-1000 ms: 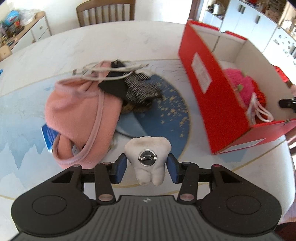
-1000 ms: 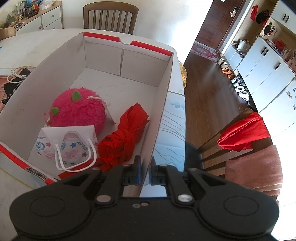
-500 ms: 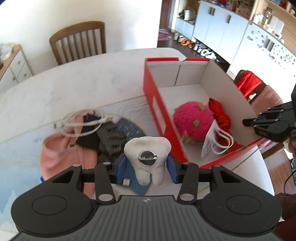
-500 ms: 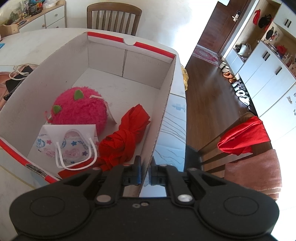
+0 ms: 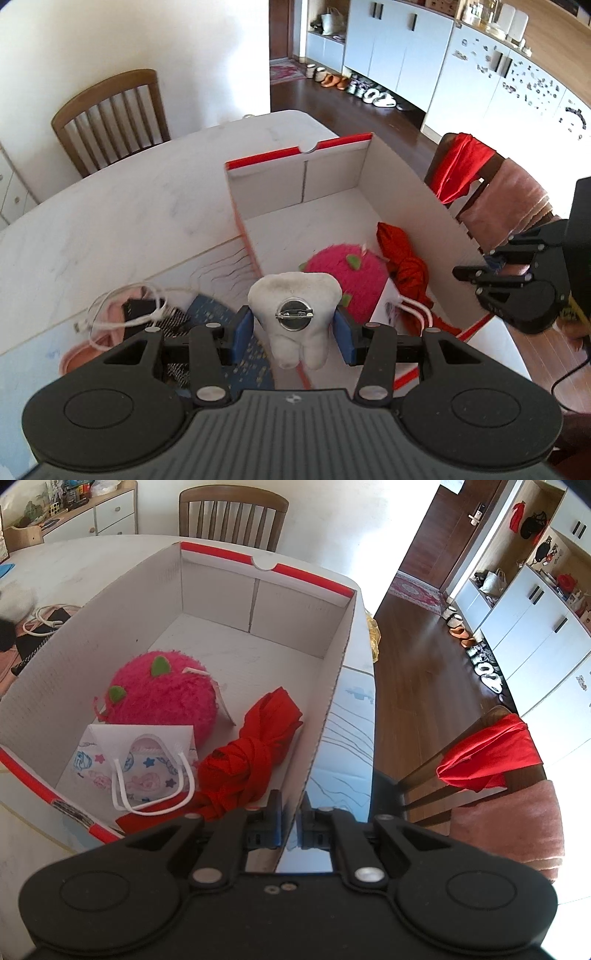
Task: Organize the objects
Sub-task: 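Carry the tooth plush into the box and open the left gripper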
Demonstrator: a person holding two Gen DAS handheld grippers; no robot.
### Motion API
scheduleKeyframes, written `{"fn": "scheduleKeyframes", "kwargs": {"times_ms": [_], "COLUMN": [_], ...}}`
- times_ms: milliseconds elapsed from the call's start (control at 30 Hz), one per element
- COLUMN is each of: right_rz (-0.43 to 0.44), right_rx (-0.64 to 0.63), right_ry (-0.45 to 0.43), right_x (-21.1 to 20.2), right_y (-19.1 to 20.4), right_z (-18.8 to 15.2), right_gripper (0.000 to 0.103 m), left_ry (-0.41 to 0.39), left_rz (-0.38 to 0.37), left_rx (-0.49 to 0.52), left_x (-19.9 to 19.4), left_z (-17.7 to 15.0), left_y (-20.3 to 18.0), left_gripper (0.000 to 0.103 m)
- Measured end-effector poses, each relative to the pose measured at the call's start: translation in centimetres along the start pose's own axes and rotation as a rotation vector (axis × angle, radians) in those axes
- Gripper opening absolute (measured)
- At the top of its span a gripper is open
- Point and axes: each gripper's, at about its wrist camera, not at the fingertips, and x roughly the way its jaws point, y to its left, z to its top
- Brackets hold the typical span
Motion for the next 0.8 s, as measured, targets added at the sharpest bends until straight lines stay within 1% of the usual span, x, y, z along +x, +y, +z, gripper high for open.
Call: {"fn": "scheduleKeyframes", "kwargs": {"times_ms": [167, 333, 433, 533, 800], "right_rz": [0.0, 0.003, 0.004, 0.01, 0.023], "right_rx": [-0.003, -0.003, -0.003, 0.006, 0.012], "right_ry": [-0.001, 0.0, 0.0, 0.001, 0.004], "right_x": [0.1, 0.1, 0.1, 0.1, 0.1], "right_y": [0.0, 0.0, 0.0, -0.1, -0.2], "right_z": [0.0, 0.0, 0.0, 0.0, 0.0], "right_gripper": [0.007, 0.007, 0.007, 0.007, 0.007], "left_ry": [0.015, 0.01, 0.02, 0.033, 0.084], "left_rz": [-0.021, -0.007, 0.003, 0.003, 0.044], "left_rx": [0.015, 0.054, 0.067, 0.087, 0.102], "left_x": [1.5, 3.6, 5.2, 6.9, 10.9], "left_z": [2.1, 4.2, 5.3, 5.9, 6.7], "left_y": [-1.0, -2.6, -3.5, -4.3, -5.5], "left_gripper": [0.046, 0.046, 0.046, 0.046, 0.046]}}
